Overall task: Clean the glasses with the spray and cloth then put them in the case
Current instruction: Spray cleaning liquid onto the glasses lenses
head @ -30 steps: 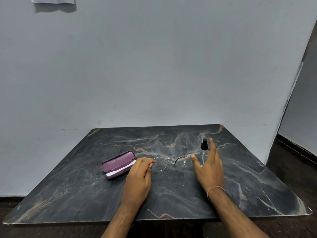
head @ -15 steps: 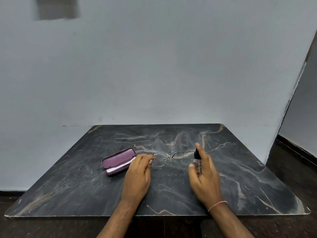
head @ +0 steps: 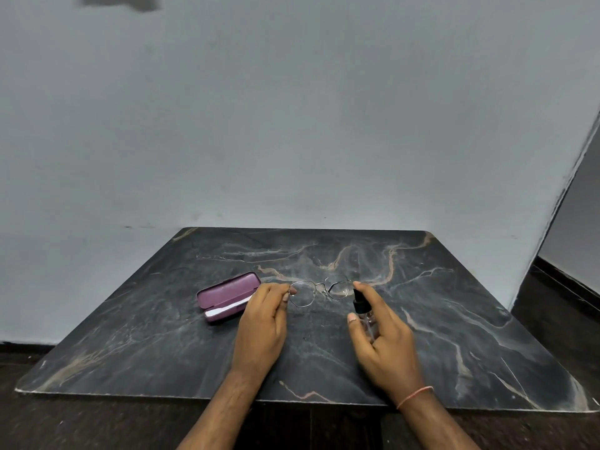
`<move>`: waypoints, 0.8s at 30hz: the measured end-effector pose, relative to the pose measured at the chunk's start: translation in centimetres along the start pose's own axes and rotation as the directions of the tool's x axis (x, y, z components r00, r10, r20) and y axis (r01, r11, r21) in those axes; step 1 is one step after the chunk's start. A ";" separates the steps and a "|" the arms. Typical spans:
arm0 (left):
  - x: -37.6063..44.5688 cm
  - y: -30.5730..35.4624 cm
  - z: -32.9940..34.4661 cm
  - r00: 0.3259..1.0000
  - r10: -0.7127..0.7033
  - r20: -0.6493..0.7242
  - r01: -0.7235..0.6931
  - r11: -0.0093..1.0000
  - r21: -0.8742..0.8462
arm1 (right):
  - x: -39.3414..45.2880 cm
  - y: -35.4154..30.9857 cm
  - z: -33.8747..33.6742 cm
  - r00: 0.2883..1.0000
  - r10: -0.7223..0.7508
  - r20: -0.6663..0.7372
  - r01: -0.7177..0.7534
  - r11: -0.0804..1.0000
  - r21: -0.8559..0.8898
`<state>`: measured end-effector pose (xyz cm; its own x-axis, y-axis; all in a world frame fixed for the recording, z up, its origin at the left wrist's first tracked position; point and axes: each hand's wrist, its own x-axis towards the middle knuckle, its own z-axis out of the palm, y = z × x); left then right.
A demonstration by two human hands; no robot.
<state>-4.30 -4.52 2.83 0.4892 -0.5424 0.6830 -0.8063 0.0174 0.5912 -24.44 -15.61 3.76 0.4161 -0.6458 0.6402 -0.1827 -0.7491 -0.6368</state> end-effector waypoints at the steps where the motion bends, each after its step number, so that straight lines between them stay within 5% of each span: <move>1: 0.0 0.0 0.0 1.000 0.000 0.002 0.000 1.000 0.000 | 0.0 0.1 0.0 1.000 0.006 0.001 -0.006 1.000 -0.005; 24: 0.0 0.2 0.1 0.999 0.029 0.034 -0.030 0.999 0.022 | -0.9 -2.4 2.5 0.996 -0.033 0.086 0.025 0.995 0.093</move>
<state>-4.51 -4.63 2.95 0.4538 -0.5695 0.6853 -0.8277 0.0153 0.5609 -22.16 -12.84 3.63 0.4966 -0.6058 0.6217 -0.0889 -0.7479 -0.6578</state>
